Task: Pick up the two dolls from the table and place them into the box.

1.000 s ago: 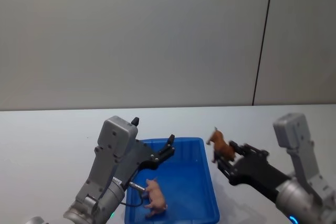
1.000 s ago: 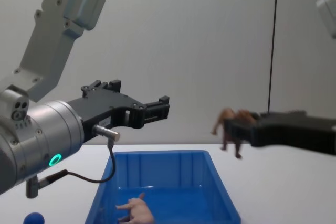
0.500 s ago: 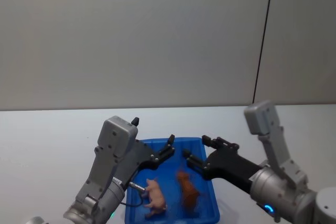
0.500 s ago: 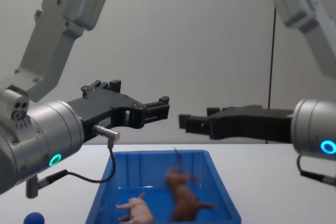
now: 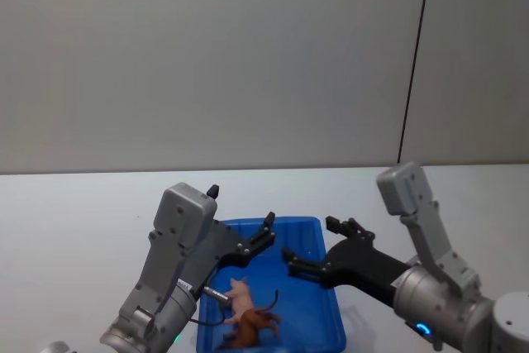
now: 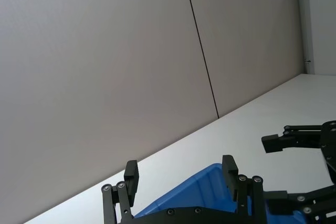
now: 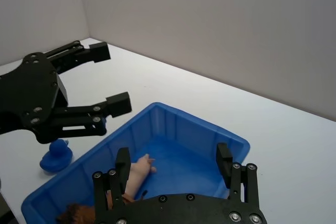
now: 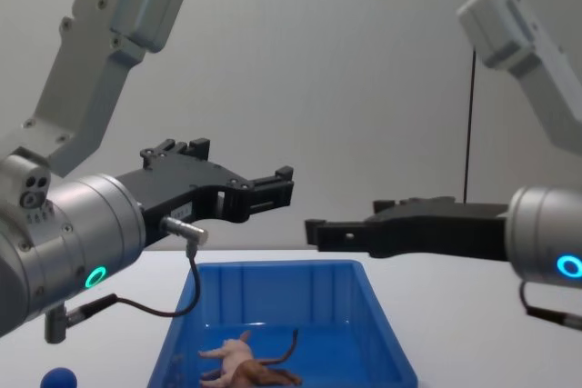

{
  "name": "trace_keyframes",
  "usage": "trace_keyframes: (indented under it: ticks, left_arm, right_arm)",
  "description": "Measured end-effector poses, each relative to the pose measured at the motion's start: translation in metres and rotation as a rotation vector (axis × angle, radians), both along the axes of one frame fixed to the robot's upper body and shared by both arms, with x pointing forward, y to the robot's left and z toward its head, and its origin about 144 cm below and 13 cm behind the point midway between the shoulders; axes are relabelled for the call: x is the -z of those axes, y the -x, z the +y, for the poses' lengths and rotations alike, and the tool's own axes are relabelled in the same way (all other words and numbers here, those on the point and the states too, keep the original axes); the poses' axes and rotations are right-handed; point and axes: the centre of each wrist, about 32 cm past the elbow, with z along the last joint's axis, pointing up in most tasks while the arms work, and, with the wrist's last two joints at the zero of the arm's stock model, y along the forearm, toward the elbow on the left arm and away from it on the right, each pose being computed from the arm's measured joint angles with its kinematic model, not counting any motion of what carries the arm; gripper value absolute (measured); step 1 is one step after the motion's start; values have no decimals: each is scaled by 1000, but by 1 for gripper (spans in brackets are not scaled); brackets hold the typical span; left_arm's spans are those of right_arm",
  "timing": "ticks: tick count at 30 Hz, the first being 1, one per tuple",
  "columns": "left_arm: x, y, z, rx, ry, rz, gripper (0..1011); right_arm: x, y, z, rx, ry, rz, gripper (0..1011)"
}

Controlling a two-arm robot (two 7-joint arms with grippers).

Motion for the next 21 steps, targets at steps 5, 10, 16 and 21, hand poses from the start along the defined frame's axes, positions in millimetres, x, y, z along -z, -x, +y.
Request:
trace_keyframes:
  ticks: [5,10,16,21]
  left_arm:
    - [0,0,0,0,0,0,1002]
    - [0,0,0,0,0,0,1001]
    - [0,0,0,0,0,0,1002]
    - [0,0,0,0,0,0,1002]
  right_arm:
    - [0,3,-11,14,5,-9,1001]
    - [2,11,-29,39,8,-26,1001]
    - [8,23,-47,68,13,-46,1001]
    - [12,31,-58,84,18,-58,1001]
